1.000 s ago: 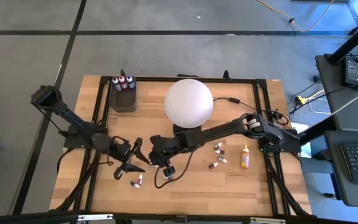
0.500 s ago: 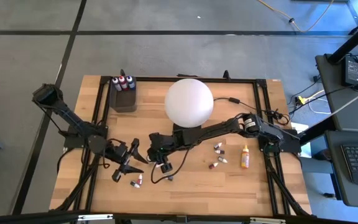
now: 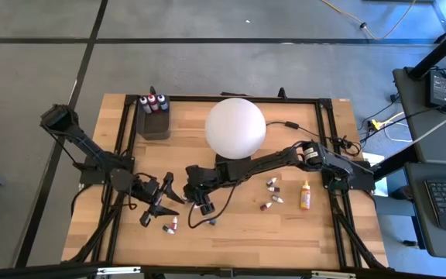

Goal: Pick & Place food coloring
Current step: Put the big violet food coloring bottle into the black container

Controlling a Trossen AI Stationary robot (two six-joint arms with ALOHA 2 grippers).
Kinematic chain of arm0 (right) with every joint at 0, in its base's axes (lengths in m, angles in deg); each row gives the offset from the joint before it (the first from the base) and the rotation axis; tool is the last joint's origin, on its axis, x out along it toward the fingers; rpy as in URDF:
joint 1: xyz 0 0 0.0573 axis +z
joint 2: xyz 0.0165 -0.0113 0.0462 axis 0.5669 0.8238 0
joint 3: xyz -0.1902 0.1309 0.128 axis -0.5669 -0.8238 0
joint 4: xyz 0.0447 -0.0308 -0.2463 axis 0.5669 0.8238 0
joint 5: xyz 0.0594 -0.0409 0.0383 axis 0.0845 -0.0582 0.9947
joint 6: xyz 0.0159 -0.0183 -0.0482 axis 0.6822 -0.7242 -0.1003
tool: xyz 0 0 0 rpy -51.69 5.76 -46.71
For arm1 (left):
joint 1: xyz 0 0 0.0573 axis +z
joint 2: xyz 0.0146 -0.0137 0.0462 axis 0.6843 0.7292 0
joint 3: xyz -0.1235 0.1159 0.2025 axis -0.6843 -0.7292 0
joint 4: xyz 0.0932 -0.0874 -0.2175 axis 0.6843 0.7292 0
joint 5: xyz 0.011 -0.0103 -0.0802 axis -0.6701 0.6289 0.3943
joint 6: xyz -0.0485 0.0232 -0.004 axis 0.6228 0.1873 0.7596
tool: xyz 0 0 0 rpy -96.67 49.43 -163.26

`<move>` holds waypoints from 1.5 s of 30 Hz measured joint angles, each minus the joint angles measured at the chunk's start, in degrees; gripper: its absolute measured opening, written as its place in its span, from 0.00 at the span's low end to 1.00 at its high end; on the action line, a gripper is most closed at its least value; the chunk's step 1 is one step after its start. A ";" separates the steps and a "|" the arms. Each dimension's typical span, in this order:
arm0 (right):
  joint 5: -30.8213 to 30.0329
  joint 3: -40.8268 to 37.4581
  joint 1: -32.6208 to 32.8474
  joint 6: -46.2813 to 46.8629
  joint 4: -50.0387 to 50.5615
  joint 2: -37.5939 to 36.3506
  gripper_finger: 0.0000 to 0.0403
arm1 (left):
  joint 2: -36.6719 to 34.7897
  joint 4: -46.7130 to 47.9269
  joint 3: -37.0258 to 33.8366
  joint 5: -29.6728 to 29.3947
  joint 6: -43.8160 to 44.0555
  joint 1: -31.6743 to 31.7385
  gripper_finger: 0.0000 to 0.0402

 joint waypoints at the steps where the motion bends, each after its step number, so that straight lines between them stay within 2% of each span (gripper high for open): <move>1: 0.00 0.00 0.00 0.03 0.00 0.02 0.48 | 0.00 0.00 0.00 0.01 0.00 0.00 0.44; 5: -0.31 0.05 0.00 0.09 -0.19 0.00 0.54 | 0.00 0.02 0.00 0.01 0.02 0.00 0.45; 13: -9.36 7.36 0.00 0.35 9.32 -0.02 0.58 | 0.00 0.43 0.00 0.03 0.00 0.00 0.45; 20: -9.44 13.85 0.33 1.41 18.71 -0.23 0.57 | 0.00 0.55 0.00 0.04 0.00 0.00 0.44; 28: -9.56 18.24 2.18 6.42 36.26 -0.22 0.57 | 0.00 1.24 0.00 0.06 0.02 0.00 0.44; 33: -9.82 20.25 5.12 6.85 42.78 -0.22 0.57 | 0.00 3.89 0.00 0.93 0.00 0.02 0.45; 37: -14.52 21.43 7.08 8.23 47.18 -0.62 0.57 | 0.02 4.53 0.00 0.85 0.02 0.02 0.44; 45: -16.24 18.59 8.97 12.66 51.23 -5.85 0.57 | 0.02 4.75 0.00 0.89 1.57 -0.04 0.45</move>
